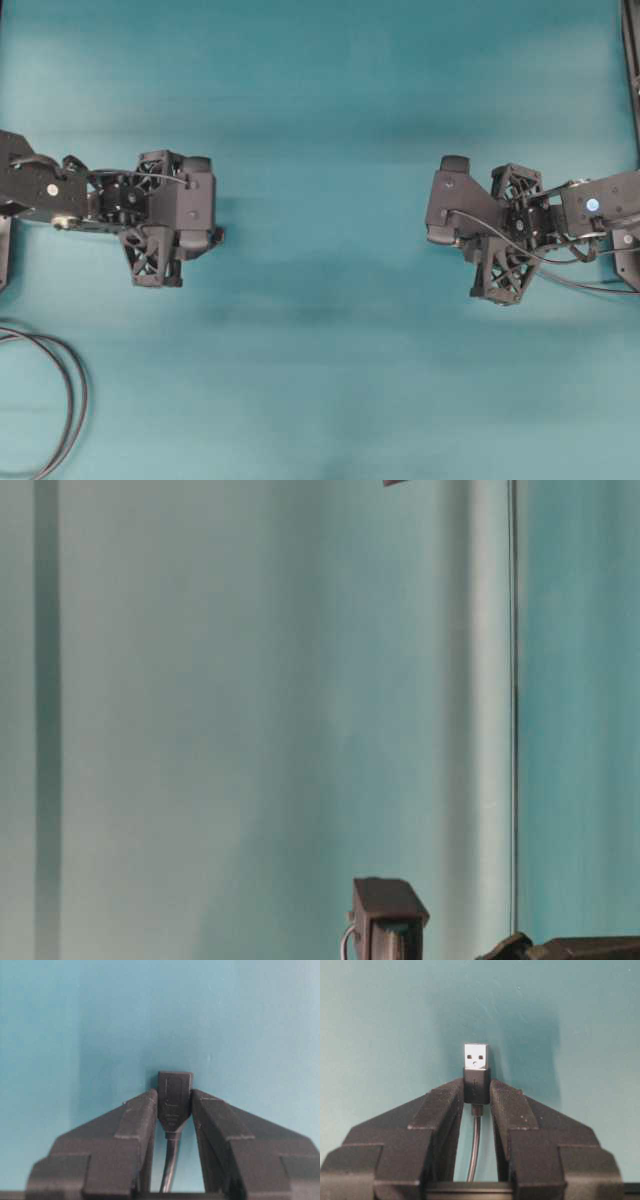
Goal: Insert the USB using both arms.
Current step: 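Lift both cable ends and raise them toward each other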
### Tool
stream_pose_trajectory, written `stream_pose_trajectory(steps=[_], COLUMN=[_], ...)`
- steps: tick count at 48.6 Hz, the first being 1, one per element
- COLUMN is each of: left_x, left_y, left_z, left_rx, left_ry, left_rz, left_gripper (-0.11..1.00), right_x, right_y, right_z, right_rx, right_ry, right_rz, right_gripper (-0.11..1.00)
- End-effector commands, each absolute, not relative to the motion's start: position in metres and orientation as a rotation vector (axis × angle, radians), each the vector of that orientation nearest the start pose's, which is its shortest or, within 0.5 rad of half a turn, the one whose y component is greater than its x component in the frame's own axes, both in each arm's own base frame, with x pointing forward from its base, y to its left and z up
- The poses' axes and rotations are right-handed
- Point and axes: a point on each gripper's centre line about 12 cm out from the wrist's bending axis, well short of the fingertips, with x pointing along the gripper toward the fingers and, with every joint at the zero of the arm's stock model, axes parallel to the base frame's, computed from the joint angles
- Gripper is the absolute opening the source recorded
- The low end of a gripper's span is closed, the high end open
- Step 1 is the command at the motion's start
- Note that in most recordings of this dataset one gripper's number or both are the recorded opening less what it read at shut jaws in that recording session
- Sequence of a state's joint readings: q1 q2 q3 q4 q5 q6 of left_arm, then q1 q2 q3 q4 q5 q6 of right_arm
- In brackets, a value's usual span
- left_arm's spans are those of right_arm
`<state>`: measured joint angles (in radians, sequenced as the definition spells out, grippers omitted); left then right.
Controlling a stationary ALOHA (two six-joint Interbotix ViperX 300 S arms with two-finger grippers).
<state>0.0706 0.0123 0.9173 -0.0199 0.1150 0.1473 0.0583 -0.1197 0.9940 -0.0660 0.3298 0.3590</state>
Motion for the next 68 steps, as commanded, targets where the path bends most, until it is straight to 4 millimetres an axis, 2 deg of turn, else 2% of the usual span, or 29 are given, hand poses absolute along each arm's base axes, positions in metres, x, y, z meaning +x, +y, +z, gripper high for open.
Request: stream_pose_trajectory(steps=[1,16,22,33,47,55,68], left_x=[0.306,0.313,0.313,0.303,0.308,0.305,0.306], left_y=[0.022,0.023,0.022,0.021,0.033,0.044,0.057], left_z=[0.093,0.126,0.142,0.159,0.185,0.191,0.203], left_rx=[0.069,0.022,-0.074,-0.265,-0.358,-0.456,-0.655], left_ry=[1.048,0.993,0.972,1.053,1.061,1.065,0.911], left_rz=[0.001,0.023,0.053,0.077,0.046,0.003,-0.119], left_gripper=[0.16,0.16,0.16,0.16,0.16,0.16,0.16], right_x=[0.265,0.258,0.255,0.255,0.264,0.27,0.274], right_y=[0.021,0.018,0.015,0.006,-0.003,-0.009,-0.015], right_z=[0.1,0.124,0.14,0.166,0.181,0.191,0.201], right_rx=[0.197,0.178,0.132,0.019,-0.11,-0.205,-0.277], right_ry=[1.163,1.15,1.134,1.127,1.092,1.074,1.044], right_rz=[-0.114,-0.116,-0.115,-0.135,-0.154,-0.173,-0.188], right_gripper=[0.2,0.2,0.2,0.2,0.2,0.2,0.2])
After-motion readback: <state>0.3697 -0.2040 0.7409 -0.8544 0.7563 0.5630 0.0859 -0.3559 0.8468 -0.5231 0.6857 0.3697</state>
